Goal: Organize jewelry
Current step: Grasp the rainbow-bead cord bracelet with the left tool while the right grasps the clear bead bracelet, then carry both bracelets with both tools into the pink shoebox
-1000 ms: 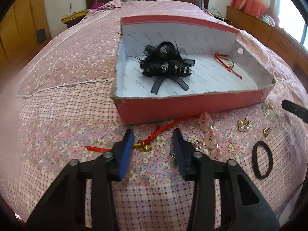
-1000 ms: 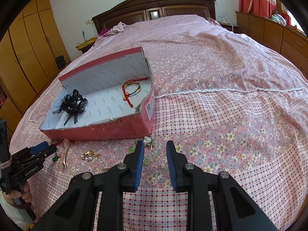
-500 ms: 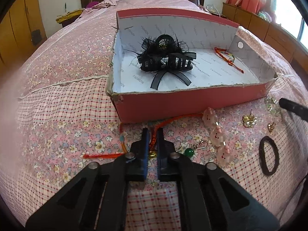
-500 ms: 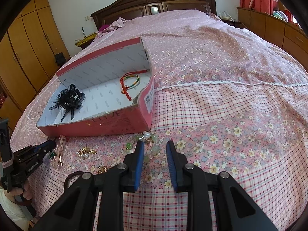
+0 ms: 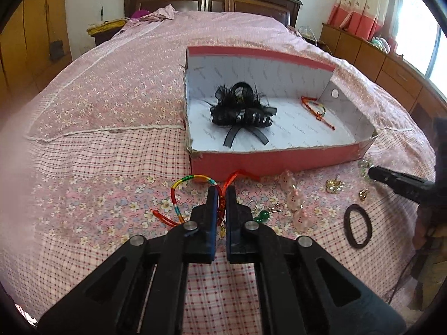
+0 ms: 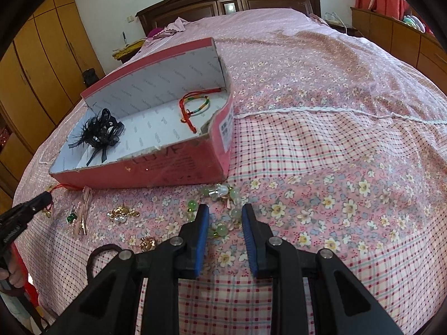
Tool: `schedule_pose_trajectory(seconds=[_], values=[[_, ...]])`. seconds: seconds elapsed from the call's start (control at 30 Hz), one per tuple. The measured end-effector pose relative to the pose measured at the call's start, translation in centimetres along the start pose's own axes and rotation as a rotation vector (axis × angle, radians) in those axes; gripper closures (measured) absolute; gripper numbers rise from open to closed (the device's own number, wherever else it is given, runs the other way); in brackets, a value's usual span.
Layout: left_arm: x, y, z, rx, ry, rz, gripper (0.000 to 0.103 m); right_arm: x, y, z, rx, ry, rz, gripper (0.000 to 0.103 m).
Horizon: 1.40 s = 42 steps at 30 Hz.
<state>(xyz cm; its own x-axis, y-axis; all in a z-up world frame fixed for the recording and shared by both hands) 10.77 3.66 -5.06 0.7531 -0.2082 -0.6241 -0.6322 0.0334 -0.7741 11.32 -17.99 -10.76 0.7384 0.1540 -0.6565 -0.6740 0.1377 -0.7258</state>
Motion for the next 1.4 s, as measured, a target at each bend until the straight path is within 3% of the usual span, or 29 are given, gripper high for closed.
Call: schedule_pose_trajectory(seconds=[0.2, 0.27, 0.83, 1.4], values=[[-0.4, -0.5, -0.4, 0.000, -0.003, -0.018, 0.103, -0.1, 0.3, 0.3, -0.008, -0.009, -0.007, 0.086], [-0.6, -0.6, -0.3, -0.002, -0.002, -0.022, 0.103, -0.3, 0.3, 0.2, -0.005, -0.007, -0.013, 0.094], [-3.3, -3.2, -0.6, -0.005, 0.006, -0.098, 0.103, -6.4, -1.4, 1.5, -0.053, -0.044, -0.135, 0.094], [-1.8, -7.3, -2.3, 0.038, 0.039, -0.142, 0.103, -9.4, -4.9, 3.6, -0.084, -0.087, -0.226, 0.094]])
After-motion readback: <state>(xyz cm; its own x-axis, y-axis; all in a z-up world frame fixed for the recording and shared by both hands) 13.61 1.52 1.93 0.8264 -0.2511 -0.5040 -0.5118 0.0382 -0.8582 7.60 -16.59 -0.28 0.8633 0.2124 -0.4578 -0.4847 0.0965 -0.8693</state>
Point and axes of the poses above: each gripper's, at about its wrist camera, not at the fingertips, and x roughly the way its jaws point, z to its left, y to its underside, the point moved 5 cm from there along x, roughly the way its jaws point, and after that the axes turned 9 degrees about -z, right-handed, at the moved point
